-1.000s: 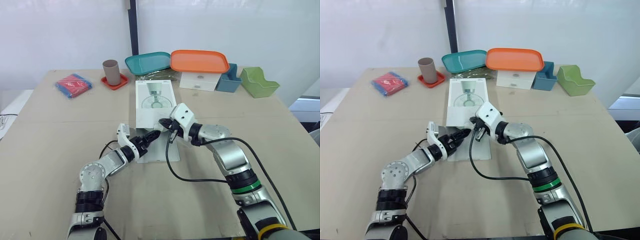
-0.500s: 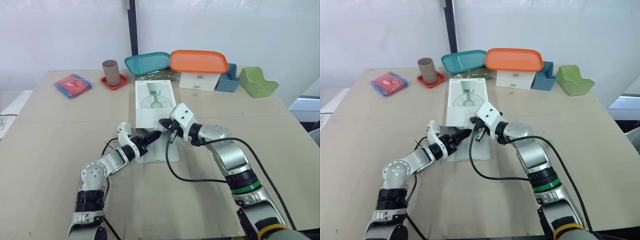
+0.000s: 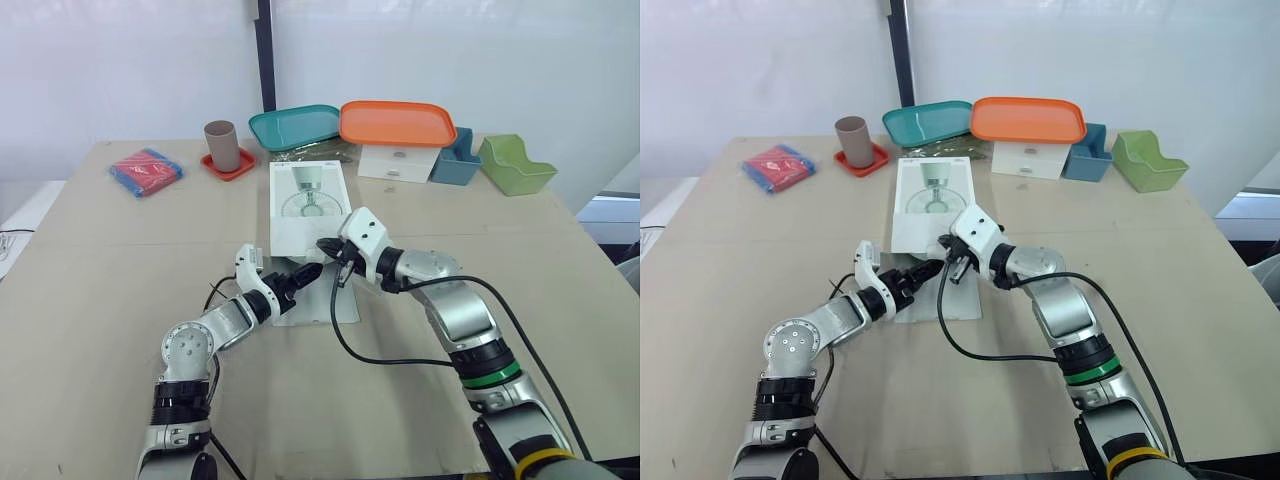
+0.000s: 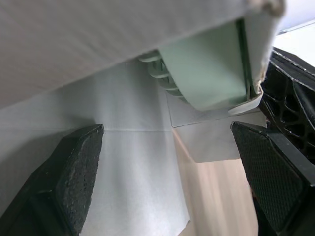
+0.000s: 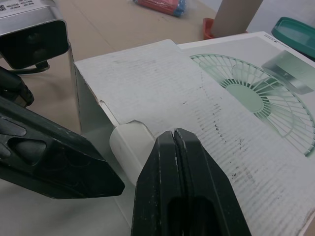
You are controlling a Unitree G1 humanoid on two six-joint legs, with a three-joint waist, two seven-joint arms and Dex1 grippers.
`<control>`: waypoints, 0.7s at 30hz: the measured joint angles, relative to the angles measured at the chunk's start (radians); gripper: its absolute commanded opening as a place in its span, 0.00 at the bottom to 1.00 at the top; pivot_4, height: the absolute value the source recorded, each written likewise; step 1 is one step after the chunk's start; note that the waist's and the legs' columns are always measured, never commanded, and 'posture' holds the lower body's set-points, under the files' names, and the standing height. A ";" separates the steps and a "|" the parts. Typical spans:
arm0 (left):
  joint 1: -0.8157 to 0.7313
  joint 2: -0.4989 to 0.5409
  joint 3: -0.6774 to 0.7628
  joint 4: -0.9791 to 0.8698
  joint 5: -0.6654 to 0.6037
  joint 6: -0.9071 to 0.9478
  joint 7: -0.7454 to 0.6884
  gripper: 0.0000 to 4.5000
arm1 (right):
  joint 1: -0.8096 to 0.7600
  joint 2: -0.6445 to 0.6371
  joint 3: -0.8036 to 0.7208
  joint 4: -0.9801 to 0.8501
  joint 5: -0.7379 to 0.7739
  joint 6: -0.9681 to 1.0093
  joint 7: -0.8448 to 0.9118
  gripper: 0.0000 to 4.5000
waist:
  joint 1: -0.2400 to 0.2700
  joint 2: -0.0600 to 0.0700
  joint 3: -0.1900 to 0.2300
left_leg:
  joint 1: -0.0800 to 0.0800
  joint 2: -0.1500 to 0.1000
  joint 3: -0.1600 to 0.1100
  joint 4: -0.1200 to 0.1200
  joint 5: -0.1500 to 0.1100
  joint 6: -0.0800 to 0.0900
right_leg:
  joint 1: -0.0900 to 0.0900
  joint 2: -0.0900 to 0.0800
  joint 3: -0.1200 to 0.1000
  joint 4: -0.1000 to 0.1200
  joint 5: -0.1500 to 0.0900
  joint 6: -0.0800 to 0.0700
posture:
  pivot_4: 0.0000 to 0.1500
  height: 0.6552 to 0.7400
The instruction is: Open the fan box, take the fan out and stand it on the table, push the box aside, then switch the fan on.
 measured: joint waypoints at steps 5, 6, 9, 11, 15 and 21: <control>-0.001 0.001 -0.020 -0.014 0.042 -0.004 -0.001 0.98 | 0.003 0.000 0.000 -0.001 0.000 0.000 0.000 0.00 | 0.000 0.000 -0.002 | 0.000 0.000 0.000 0.000 0.000 0.000 | 0.000 0.000 0.000 0.000 0.000 0.000 | 1.00 1.00; -0.002 0.000 -0.022 -0.013 0.048 -0.009 -0.001 0.98 | 0.003 0.000 0.000 -0.001 0.000 0.000 0.000 0.00 | 0.000 0.000 -0.002 | 0.000 0.000 0.000 0.000 0.000 0.000 | 0.000 0.000 0.000 0.000 0.000 0.000 | 1.00 1.00; -0.001 -0.008 -0.024 -0.005 0.056 -0.022 -0.001 0.98 | 0.004 0.001 0.000 -0.001 -0.001 0.002 -0.001 0.00 | 0.000 -0.001 -0.004 | 0.001 0.000 0.000 0.000 0.000 0.000 | 0.001 0.000 0.000 0.000 0.000 0.000 | 1.00 1.00; -0.001 -0.024 -0.007 0.002 0.055 -0.023 0.000 0.98 | 0.005 0.003 0.000 -0.001 -0.001 0.002 -0.003 0.00 | 0.000 -0.001 -0.005 | 0.001 0.000 0.000 0.000 0.000 0.000 | 0.001 0.000 0.000 0.000 0.000 0.000 | 1.00 1.00; -0.002 -0.060 0.048 0.029 0.021 -0.027 -0.002 0.98 | 0.005 0.015 -0.001 0.000 -0.003 -0.001 -0.014 0.00 | 0.000 -0.001 -0.005 | 0.001 0.000 0.000 0.000 0.000 0.000 | 0.001 0.000 0.000 0.000 0.000 0.000 | 1.00 1.00; 0.000 -0.071 0.083 0.041 -0.021 -0.020 -0.017 0.98 | -0.001 0.016 -0.007 0.003 -0.003 -0.012 -0.027 0.00 | 0.000 -0.001 -0.005 | 0.000 0.000 0.000 0.000 0.000 0.000 | 0.000 0.000 0.000 0.000 0.000 0.001 | 1.00 1.00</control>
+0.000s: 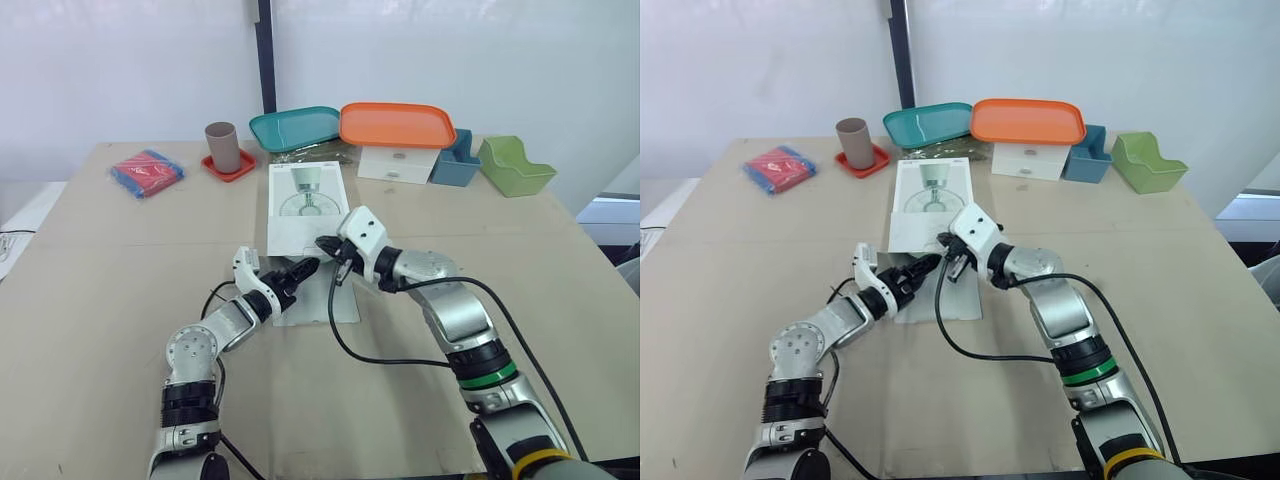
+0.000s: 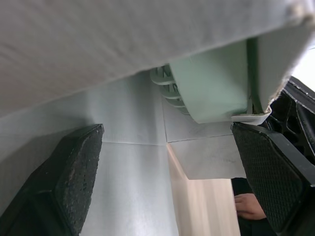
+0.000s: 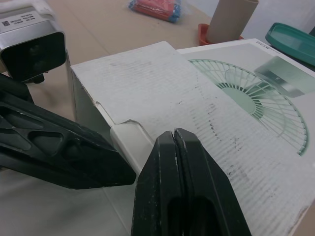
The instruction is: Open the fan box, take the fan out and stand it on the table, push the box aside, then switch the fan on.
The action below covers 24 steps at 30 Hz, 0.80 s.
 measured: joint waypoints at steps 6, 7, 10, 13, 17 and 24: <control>-0.001 -0.002 0.012 0.010 -0.008 -0.005 -0.009 0.98 | -0.029 -0.020 -0.017 0.045 -0.004 -0.031 -0.001 0.00 | 0.000 0.000 0.000 | 0.000 0.000 0.000 0.000 0.000 0.000 | 0.000 0.000 0.000 0.000 0.000 0.000 | 1.00 1.00; -0.001 -0.002 0.013 0.013 -0.009 -0.007 -0.015 0.98 | -0.035 -0.024 -0.021 0.052 -0.005 -0.036 -0.001 0.00 | 0.000 0.000 0.000 | 0.000 0.000 0.000 0.000 0.000 0.000 | 0.000 0.000 0.000 0.000 0.000 0.000 | 1.00 1.00; 0.000 -0.003 0.013 0.016 -0.009 -0.013 -0.027 0.98 | -0.043 -0.033 -0.033 0.072 -0.006 -0.056 -0.001 0.00 | 0.000 0.000 0.000 | 0.000 0.000 0.000 -0.001 0.000 0.000 | 0.000 0.000 0.000 0.000 0.000 0.000 | 1.00 1.00; 0.000 -0.004 0.013 0.018 -0.009 -0.015 -0.038 0.98 | -0.043 -0.033 -0.033 0.081 -0.007 -0.063 0.001 0.00 | 0.000 0.000 0.000 | -0.001 0.000 0.000 -0.001 0.000 0.000 | -0.001 0.000 0.000 0.000 0.000 0.000 | 1.00 1.00; 0.000 -0.008 0.012 0.023 -0.008 -0.023 -0.052 0.98 | -0.042 -0.031 -0.031 0.081 -0.007 -0.066 0.002 0.00 | 0.000 0.000 0.001 | -0.001 0.000 0.000 -0.001 0.000 0.000 | -0.001 0.000 0.000 0.000 0.000 0.000 | 1.00 1.00; 0.000 -0.033 0.026 0.034 -0.014 -0.046 -0.058 0.98 | -0.035 -0.028 -0.029 0.077 -0.007 -0.064 0.002 0.00 | 0.000 -0.001 0.001 | -0.002 0.000 0.000 -0.001 0.000 0.000 | -0.002 0.000 0.000 -0.001 0.000 0.000 | 1.00 1.00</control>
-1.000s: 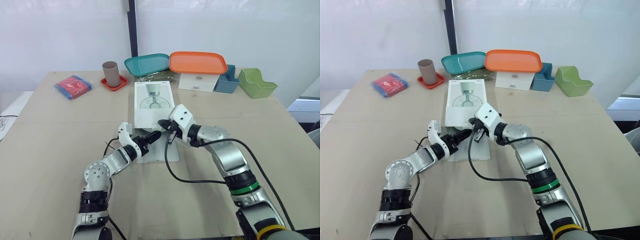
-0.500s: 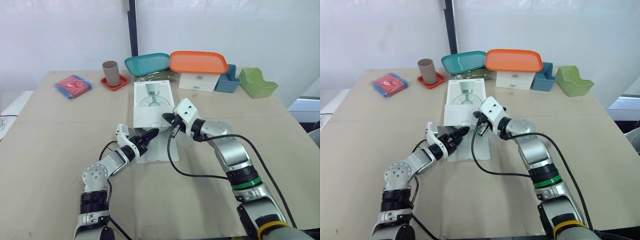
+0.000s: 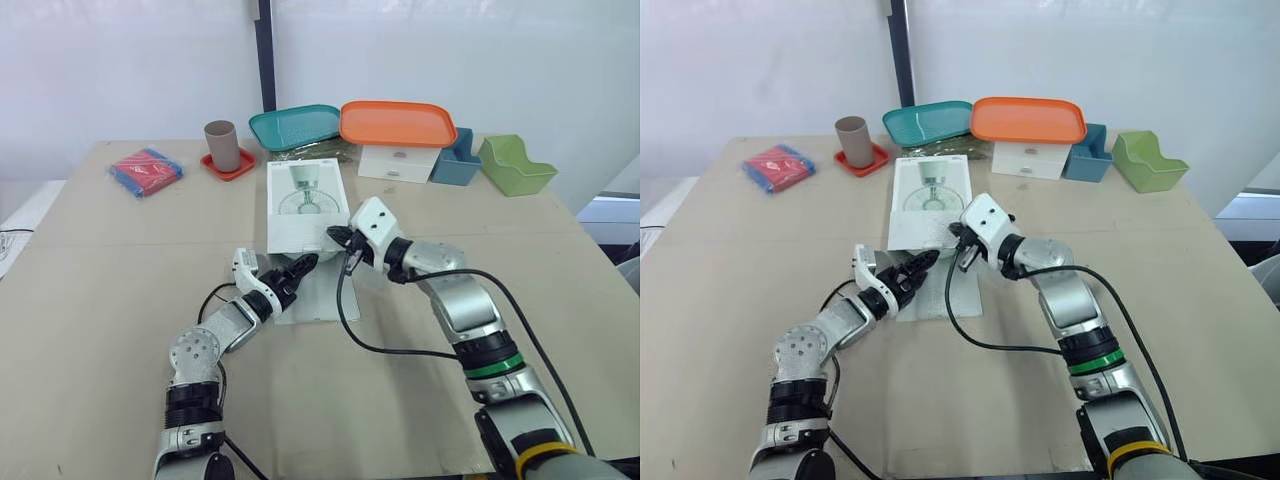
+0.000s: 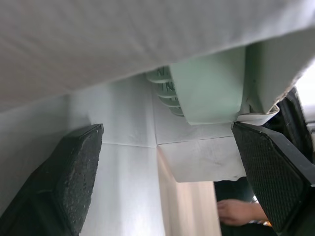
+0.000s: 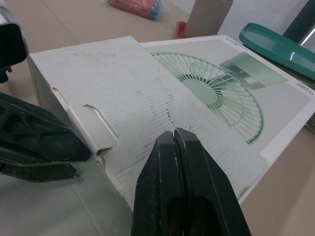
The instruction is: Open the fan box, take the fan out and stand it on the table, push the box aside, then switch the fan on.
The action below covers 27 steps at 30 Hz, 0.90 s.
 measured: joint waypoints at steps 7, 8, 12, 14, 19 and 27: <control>-0.004 -0.012 0.000 0.013 0.001 -0.016 -0.006 0.98 | 0.000 0.008 0.002 -0.001 0.000 0.003 0.000 0.00 | 0.000 0.000 0.000 | 0.000 0.000 0.000 0.000 0.000 0.000 | 0.000 0.000 0.000 0.000 0.000 0.000 | 1.00 1.00; -0.007 -0.012 0.000 0.019 0.004 -0.027 -0.015 0.98 | 0.000 0.010 0.003 -0.001 0.000 0.003 -0.001 0.00 | 0.000 0.000 0.000 | 0.000 0.000 0.000 0.000 0.000 0.000 | 0.000 0.000 0.000 0.000 0.000 0.000 | 1.00 1.00; -0.008 -0.014 -0.001 0.029 0.015 -0.050 -0.039 0.98 | 0.001 0.011 0.007 -0.007 0.000 0.007 0.000 0.00 | 0.000 -0.001 0.000 | 0.000 0.000 0.000 0.000 0.000 0.000 | 0.000 0.000 0.000 0.000 0.000 0.000 | 1.00 1.00; -0.008 -0.013 -0.002 0.031 0.016 -0.056 -0.046 0.98 | 0.003 0.011 0.009 -0.011 0.000 0.009 0.000 0.00 | 0.000 -0.001 0.001 | 0.000 0.000 0.000 0.000 0.000 0.000 | 0.000 0.000 0.000 -0.001 0.000 0.000 | 1.00 1.00; -0.011 -0.014 -0.002 0.036 0.016 -0.058 -0.045 0.98 | 0.011 0.011 0.011 -0.021 0.000 0.014 -0.001 0.00 | 0.000 -0.001 0.001 | 0.000 0.000 0.000 -0.001 0.000 0.000 | 0.000 0.000 0.000 -0.001 0.000 0.000 | 1.00 1.00; -0.033 -0.014 -0.018 0.067 0.035 -0.060 -0.070 0.66 | 0.015 0.011 0.011 -0.028 -0.001 0.018 -0.002 0.00 | 0.000 -0.001 0.000 | 0.000 0.000 0.000 0.000 0.000 0.000 | 0.000 0.000 0.000 -0.001 0.000 0.000 | 1.00 1.00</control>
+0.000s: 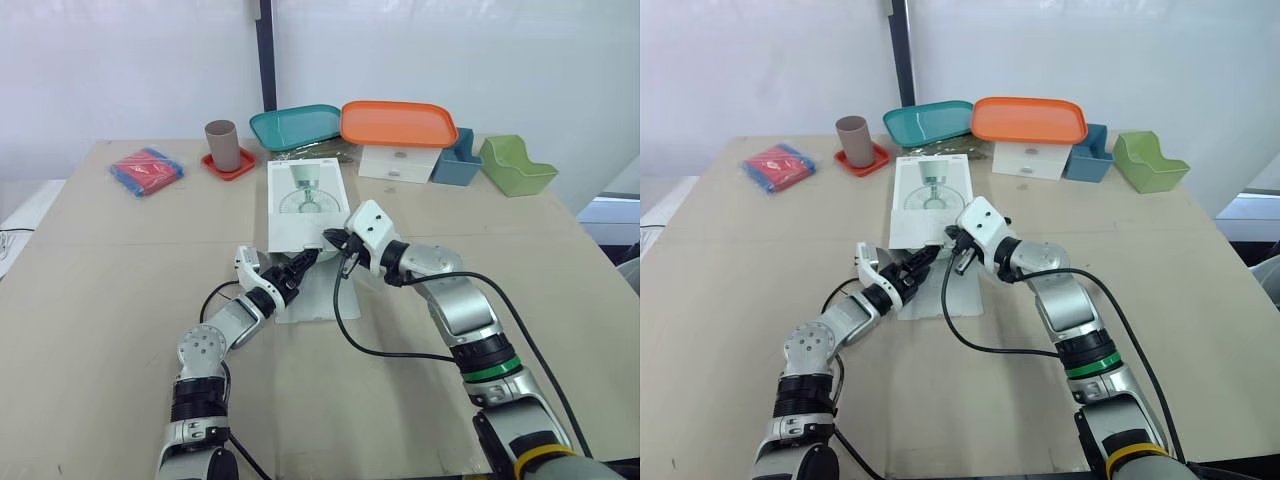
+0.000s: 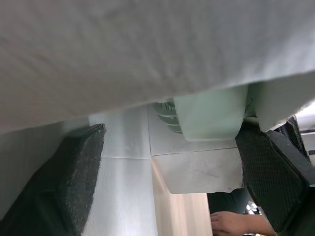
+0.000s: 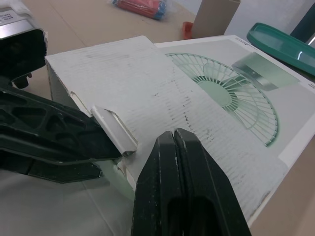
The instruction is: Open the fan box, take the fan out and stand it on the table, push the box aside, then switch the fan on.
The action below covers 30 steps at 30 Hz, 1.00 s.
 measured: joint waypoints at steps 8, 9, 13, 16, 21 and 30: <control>0.012 0.016 -0.006 -0.018 -0.005 0.040 -0.042 0.22 | 0.008 0.001 0.005 -0.014 0.000 0.011 -0.002 0.00 | -0.001 0.000 0.000 | 0.000 0.000 0.000 0.000 0.000 0.000 | 0.000 0.000 0.000 0.000 0.000 0.000 | 1.00 1.00; 0.019 0.025 -0.005 -0.028 -0.013 0.051 -0.043 0.22 | 0.008 0.001 0.005 -0.016 0.000 0.012 -0.002 0.00 | -0.001 0.000 0.000 | 0.000 0.000 0.000 0.000 0.000 0.000 | 0.000 0.000 0.000 0.000 0.000 0.000 | 1.00 1.00; 0.044 0.049 -0.002 -0.059 -0.041 0.089 -0.047 0.22 | 0.011 0.003 0.006 -0.020 0.001 0.014 -0.003 0.00 | -0.002 0.000 0.000 | 0.000 0.001 0.000 -0.001 -0.001 0.000 | -0.001 0.000 0.000 -0.001 0.000 0.000 | 1.00 1.00; 0.058 0.062 0.000 -0.073 -0.061 0.111 -0.049 0.22 | 0.012 0.006 0.006 -0.021 0.000 0.014 -0.003 0.00 | -0.002 0.000 0.000 | 0.000 0.001 0.000 -0.001 -0.001 0.000 | 0.000 0.000 0.000 -0.002 0.000 0.000 | 1.00 1.00; 0.083 0.079 0.000 -0.109 -0.088 0.137 -0.044 0.22 | 0.014 0.008 0.008 -0.027 0.001 0.016 -0.002 0.00 | -0.002 0.000 0.000 | 0.000 0.001 0.000 -0.002 -0.001 0.000 | -0.001 0.001 0.000 -0.002 0.000 0.000 | 1.00 1.00; 0.184 0.172 0.004 -0.229 -0.241 0.266 -0.010 0.22 | 0.016 0.010 0.012 -0.039 0.001 0.016 0.002 0.00 | -0.003 0.000 0.000 | 0.000 0.001 0.000 -0.002 -0.002 0.000 | -0.001 0.001 0.000 -0.004 0.000 0.000 | 1.00 1.00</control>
